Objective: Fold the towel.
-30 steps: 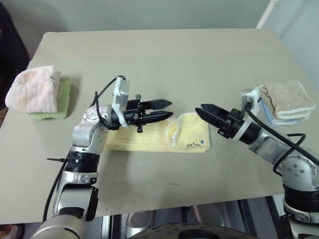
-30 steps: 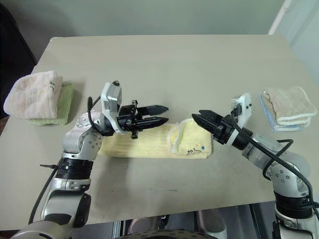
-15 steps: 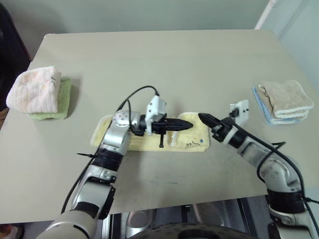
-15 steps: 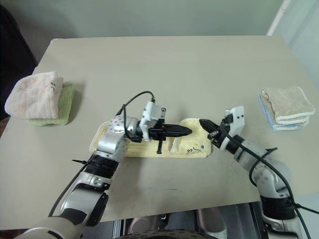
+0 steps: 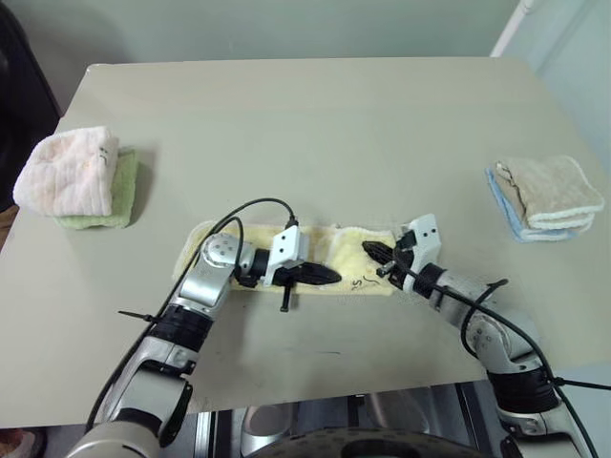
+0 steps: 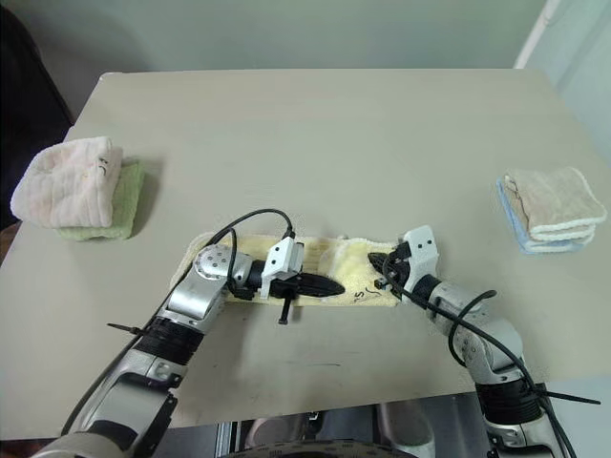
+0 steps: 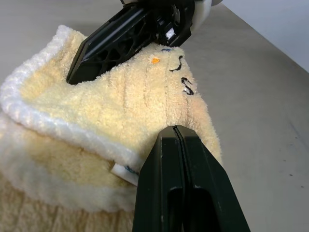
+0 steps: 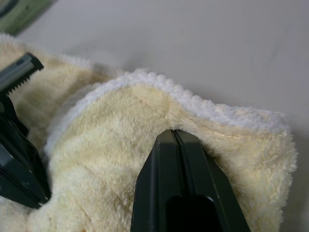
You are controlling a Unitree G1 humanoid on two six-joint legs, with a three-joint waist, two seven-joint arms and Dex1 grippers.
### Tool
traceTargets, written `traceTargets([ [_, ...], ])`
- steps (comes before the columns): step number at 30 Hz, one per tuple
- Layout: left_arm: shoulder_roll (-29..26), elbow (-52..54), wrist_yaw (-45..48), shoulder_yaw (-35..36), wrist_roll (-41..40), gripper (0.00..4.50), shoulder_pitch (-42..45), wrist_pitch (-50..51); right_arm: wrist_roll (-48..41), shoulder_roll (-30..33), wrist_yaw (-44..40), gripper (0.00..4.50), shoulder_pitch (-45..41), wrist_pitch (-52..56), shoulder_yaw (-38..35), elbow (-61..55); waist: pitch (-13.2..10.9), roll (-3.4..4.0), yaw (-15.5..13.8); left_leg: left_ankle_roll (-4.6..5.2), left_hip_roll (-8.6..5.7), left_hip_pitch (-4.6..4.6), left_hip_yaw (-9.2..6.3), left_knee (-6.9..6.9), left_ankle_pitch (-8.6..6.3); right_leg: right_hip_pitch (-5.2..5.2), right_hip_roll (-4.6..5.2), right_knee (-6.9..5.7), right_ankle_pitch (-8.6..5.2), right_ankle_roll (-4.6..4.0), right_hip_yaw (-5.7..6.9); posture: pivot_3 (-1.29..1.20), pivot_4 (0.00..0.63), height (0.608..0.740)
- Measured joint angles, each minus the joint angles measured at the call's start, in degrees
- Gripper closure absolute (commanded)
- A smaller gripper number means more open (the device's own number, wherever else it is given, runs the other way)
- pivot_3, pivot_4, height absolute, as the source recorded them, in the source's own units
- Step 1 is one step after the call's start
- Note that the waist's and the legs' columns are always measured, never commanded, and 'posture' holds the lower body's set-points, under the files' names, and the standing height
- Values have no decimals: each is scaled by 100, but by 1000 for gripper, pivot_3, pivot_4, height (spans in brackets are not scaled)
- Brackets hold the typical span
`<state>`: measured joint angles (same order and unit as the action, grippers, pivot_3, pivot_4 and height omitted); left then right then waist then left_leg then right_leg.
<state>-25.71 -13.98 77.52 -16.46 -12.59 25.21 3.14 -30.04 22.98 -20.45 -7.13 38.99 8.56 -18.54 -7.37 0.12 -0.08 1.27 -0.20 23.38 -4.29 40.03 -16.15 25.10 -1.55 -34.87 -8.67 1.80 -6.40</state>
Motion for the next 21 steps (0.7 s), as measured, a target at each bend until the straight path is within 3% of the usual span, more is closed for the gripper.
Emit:
traceTargets([
  [12,-30,61,1,5,-35,4475,-140,93,608,138,-510,4456,-18,-296,259,-8,10,5,-2,-10,0,-29,-3,-6,-17,-21,-1,-2,-20,-10,-1,0,150,740],
  [16,113,-121,-208,337,-354,4475,-36,293,249,221,-803,4456,34,-90,42,-290,6,6,-2,-12,-1,-14,-1,-6,-18,-11,-2,-5,-23,-10,0,0,150,740],
  [19,-50,-65,-233,935,-1074,3872,272,1105,-531,360,-1225,4500,56,233,-328,-868,4,4,-4,-23,1,-1,-2,-5,-10,-1,-9,-6,-23,-11,1,0,150,740],
  [21,-271,115,-137,1317,-1568,3226,485,1661,-866,473,-1355,4500,-10,375,-535,-1098,4,3,-3,-27,1,-3,-1,-4,-7,-4,-10,-4,-23,-11,-1,0,150,740],
])
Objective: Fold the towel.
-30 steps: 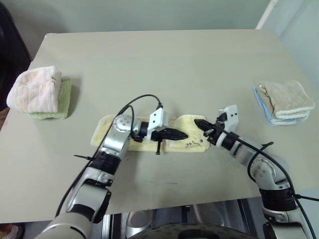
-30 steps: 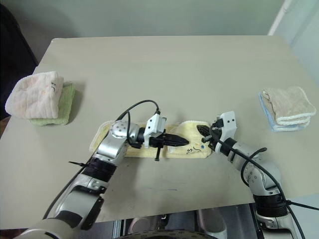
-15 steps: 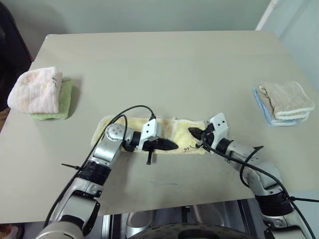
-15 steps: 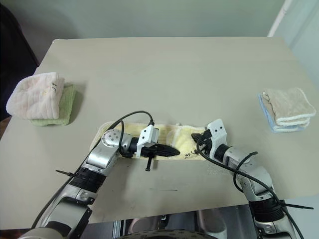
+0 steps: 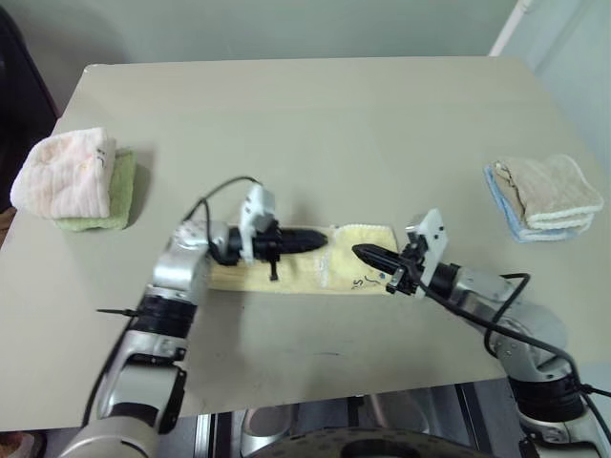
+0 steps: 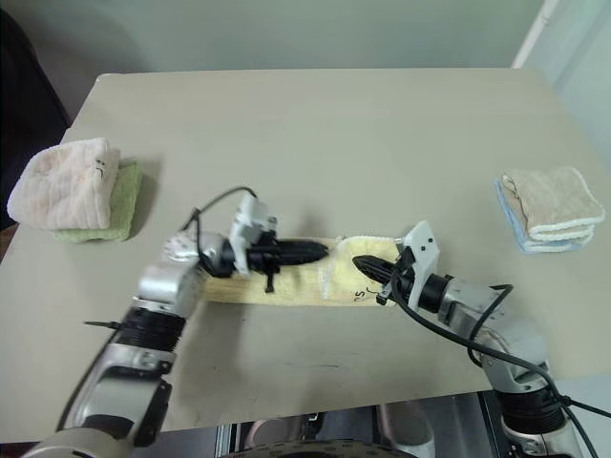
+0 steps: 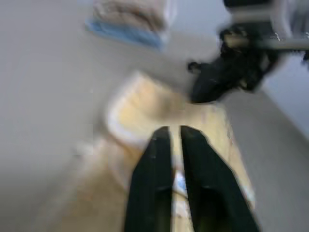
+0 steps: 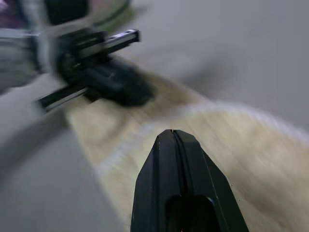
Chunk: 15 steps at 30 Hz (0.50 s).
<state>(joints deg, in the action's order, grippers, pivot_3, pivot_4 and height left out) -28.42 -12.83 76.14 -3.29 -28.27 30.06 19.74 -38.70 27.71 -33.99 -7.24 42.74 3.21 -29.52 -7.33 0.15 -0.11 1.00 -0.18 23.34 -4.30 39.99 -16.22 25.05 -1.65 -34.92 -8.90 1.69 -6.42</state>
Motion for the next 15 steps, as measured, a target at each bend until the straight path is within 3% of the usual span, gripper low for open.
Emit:
traceTargets([
  [3,-129,240,-12,440,-688,2156,172,825,-184,67,-37,3907,-114,138,-99,-36,0,0,1,-1,0,-2,0,1,0,-1,0,2,-1,0,-3,0,150,740],
  [9,-635,592,-235,1117,-1733,62,191,2271,-553,133,-122,1944,-380,312,-232,-58,0,0,2,-14,4,-6,1,-3,9,5,-2,-3,-10,-8,-2,0,150,740],
  [14,-1309,627,-463,1621,-1900,0,-255,2799,-832,378,-350,127,-460,433,-231,-253,0,0,28,-24,5,-7,0,-6,14,7,-8,-4,-20,-12,-4,0,150,740],
  [15,-1377,627,-536,1771,-1987,0,-294,2932,-843,403,-387,53,-480,454,-222,-251,0,0,26,-26,5,-7,-1,-6,15,8,-8,-4,-22,-12,-4,0,150,740],
])
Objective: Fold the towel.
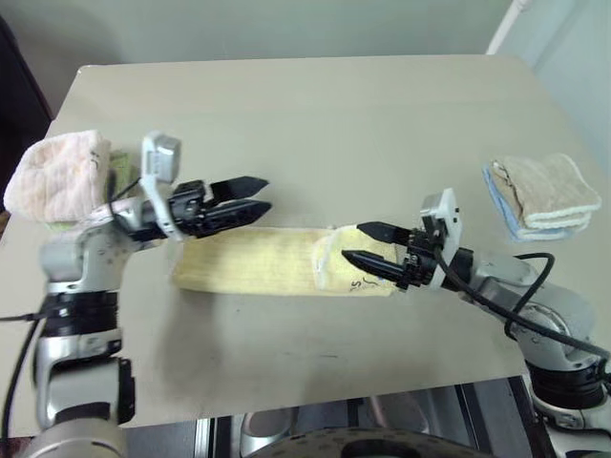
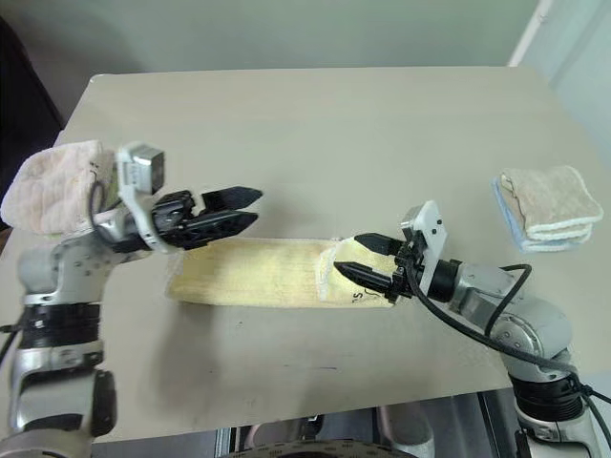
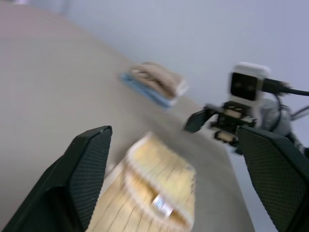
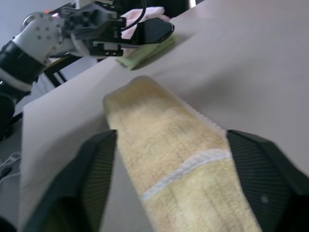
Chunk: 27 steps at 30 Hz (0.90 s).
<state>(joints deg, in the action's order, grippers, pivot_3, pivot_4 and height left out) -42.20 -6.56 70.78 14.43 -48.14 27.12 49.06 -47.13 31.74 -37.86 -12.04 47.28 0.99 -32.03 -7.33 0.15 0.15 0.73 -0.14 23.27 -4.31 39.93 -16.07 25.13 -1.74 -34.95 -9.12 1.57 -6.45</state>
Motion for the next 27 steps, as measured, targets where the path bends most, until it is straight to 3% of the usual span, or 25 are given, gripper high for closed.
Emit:
traceTargets([
  [5,-472,-22,-126,530,-235,0,-344,449,-43,21,-138,53,-75,17,35,4,0,0,-22,9,-1,0,0,-3,-6,5,1,-3,-4,-6,0,0,150,740],
  [8,-876,28,-281,979,-319,0,-1217,774,-32,-67,-174,53,-344,39,222,158,1,-1,67,5,-2,-3,9,-16,-11,16,-2,-7,-3,-11,-14,0,150,740],
  [15,-1190,163,-1089,1610,-367,0,-2319,1706,949,-261,-485,53,-876,-442,1254,716,8,-18,61,-13,4,-20,5,-91,-1,51,-1,-25,-9,-55,-2,0,150,740],
  [20,-1253,193,-1789,2081,-560,0,-2465,2711,1557,-410,-486,53,-1015,-764,1590,1086,9,-19,51,-34,7,-23,3,-98,12,59,-1,-59,-19,-76,4,0,150,740],
  [27,-1335,-56,-2423,2360,-541,0,-2470,3556,1721,-465,-506,53,-1016,-815,1626,1160,8,-22,61,-64,5,-34,3,-104,28,74,-3,-103,-26,-98,1,0,150,740],
])
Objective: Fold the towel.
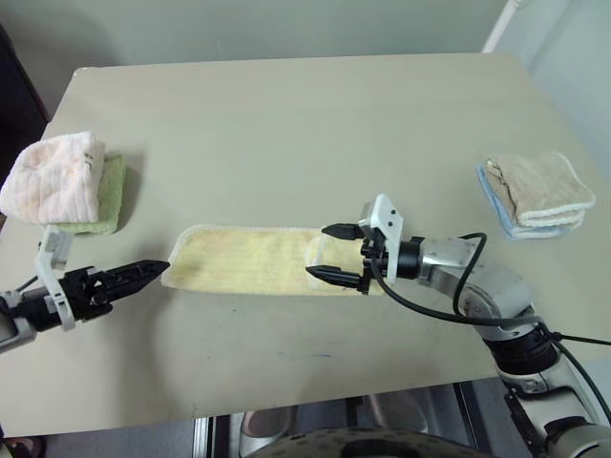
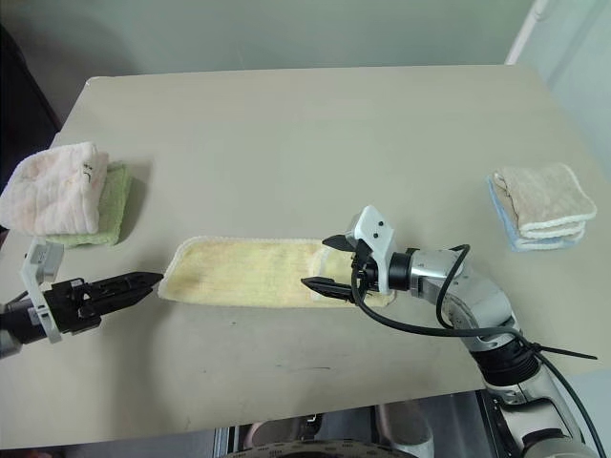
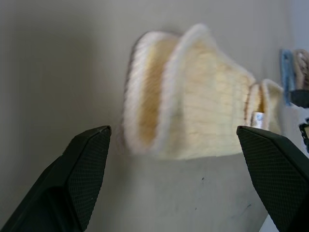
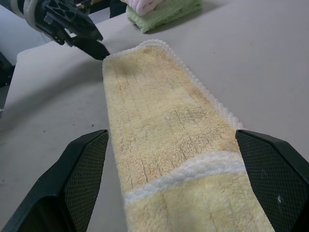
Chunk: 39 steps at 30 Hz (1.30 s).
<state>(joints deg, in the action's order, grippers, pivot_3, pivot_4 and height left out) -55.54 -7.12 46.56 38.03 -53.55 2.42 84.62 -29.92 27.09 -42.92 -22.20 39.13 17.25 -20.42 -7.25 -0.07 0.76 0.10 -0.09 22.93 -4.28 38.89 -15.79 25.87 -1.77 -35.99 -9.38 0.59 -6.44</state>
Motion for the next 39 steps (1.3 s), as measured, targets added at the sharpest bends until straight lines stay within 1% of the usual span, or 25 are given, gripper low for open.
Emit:
traceTargets([
  [5,27,-150,-197,28,34,0,16,251,89,48,-123,53,-44,-37,0,-35,0,0,-1,-16,2,-2,-5,-3,10,4,-6,-7,6,-11,1,0,150,740],
  [9,207,-347,-433,99,74,0,308,442,157,318,-340,53,-98,-109,-14,-213,0,2,-35,-21,-1,-10,-7,-7,18,-4,-5,-8,7,-14,1,0,150,740],
  [15,668,-433,-834,340,146,0,669,628,197,393,-460,53,-153,-112,-16,-373,-2,6,-120,-16,-6,-74,-10,-47,55,-38,-3,-3,18,-34,-4,0,150,740],
  [19,699,-375,-928,229,157,0,691,639,207,403,-476,53,-164,-112,-17,-407,-1,6,-123,-23,-13,-96,-16,-57,60,-55,-3,1,19,-37,-10,0,150,740],
  [25,931,-554,-1070,231,115,0,1040,705,202,293,-474,53,-163,-97,-24,-419,-2,14,-217,-23,-18,-93,-30,-65,61,-59,-3,3,11,-30,-9,0,150,740],
  [31,940,-658,-1073,126,46,0,1163,712,216,293,-465,53,-163,-75,-43,-420,-1,13,-237,-29,-21,-88,-28,-66,55,-72,-2,6,3,-28,-9,0,150,740],
  [36,1025,-671,-1073,-3,17,1635,1170,710,217,279,-419,0,-163,-55,-51,-420,0,5,-229,-40,-19,-89,-27,-73,51,-67,-3,6,0,-24,-9,0,150,740],
  [39,1128,-739,-1073,-65,3,2774,1173,732,217,275,-391,0,-163,-54,-58,-418,-4,-6,-211,-48,-16,-89,-25,-75,47,-62,-4,6,-8,-26,-9,0,150,740],
])
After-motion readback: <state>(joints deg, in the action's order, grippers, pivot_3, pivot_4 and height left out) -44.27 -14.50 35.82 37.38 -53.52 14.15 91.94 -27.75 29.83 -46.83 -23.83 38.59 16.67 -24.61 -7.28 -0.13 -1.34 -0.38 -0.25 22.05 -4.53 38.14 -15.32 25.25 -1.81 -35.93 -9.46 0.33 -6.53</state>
